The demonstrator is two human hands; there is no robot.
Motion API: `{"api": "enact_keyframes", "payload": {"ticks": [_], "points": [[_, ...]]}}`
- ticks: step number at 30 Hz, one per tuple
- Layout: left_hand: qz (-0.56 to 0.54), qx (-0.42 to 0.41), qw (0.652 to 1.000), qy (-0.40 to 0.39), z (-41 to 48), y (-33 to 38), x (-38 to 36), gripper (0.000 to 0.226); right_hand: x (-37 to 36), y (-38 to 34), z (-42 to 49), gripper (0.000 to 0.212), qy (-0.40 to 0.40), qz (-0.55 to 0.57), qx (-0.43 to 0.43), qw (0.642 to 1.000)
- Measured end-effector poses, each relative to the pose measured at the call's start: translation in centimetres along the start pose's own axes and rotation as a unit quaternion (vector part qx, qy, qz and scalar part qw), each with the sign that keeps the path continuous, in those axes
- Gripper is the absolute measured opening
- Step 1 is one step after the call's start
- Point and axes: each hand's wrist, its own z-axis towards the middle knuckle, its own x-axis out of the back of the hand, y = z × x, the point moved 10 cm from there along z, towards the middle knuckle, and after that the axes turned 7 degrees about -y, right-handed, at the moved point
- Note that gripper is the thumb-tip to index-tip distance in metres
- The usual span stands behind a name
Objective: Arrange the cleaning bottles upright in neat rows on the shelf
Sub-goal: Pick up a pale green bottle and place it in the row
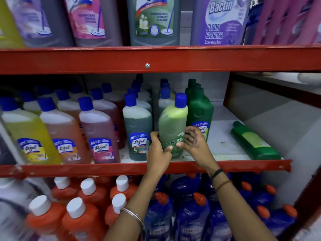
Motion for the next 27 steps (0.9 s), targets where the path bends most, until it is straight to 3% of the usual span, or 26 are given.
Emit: {"api": "enact_keyframes", "payload": {"ticks": [3,8,10,13,17,22,24,27], "points": [[-0.034,-0.020,0.999,0.008,-0.4,-1.2,-0.2,0.049,-0.6,1.0,-0.7,0.044,0.031,0.003,-0.009,0.999],[-0.034,-0.064,0.997,0.033,-1.4,-1.4,0.2,0.040,-2.1,-0.2,-0.5,0.049,0.044,-0.101,0.001,0.994],[0.006,-0.086,0.994,0.063,-1.8,-1.5,0.8,0.031,-2.5,-0.5,-0.1,0.053,0.075,-0.161,-0.021,0.984],[0.002,-0.114,0.992,0.051,-2.1,-1.5,1.0,0.039,-2.2,-1.0,0.1,0.043,0.131,-0.192,-0.033,0.972],[0.028,-0.112,0.993,-0.026,-1.5,-1.1,0.2,0.046,-2.1,-1.1,0.5,0.032,0.076,-0.103,-0.013,0.992],[0.059,-0.065,0.990,-0.107,0.0,-1.5,-2.0,0.076,-1.0,-0.7,0.9,0.027,0.011,0.001,-0.011,1.000],[0.069,-0.047,0.991,-0.107,0.3,-1.6,-2.3,0.082,-0.5,-0.1,1.2,0.028,0.006,0.040,-0.022,0.999],[0.088,-0.041,0.994,-0.045,0.3,-1.5,-1.3,0.080,-0.6,0.7,1.6,0.034,-0.011,0.084,-0.033,0.996]]}}
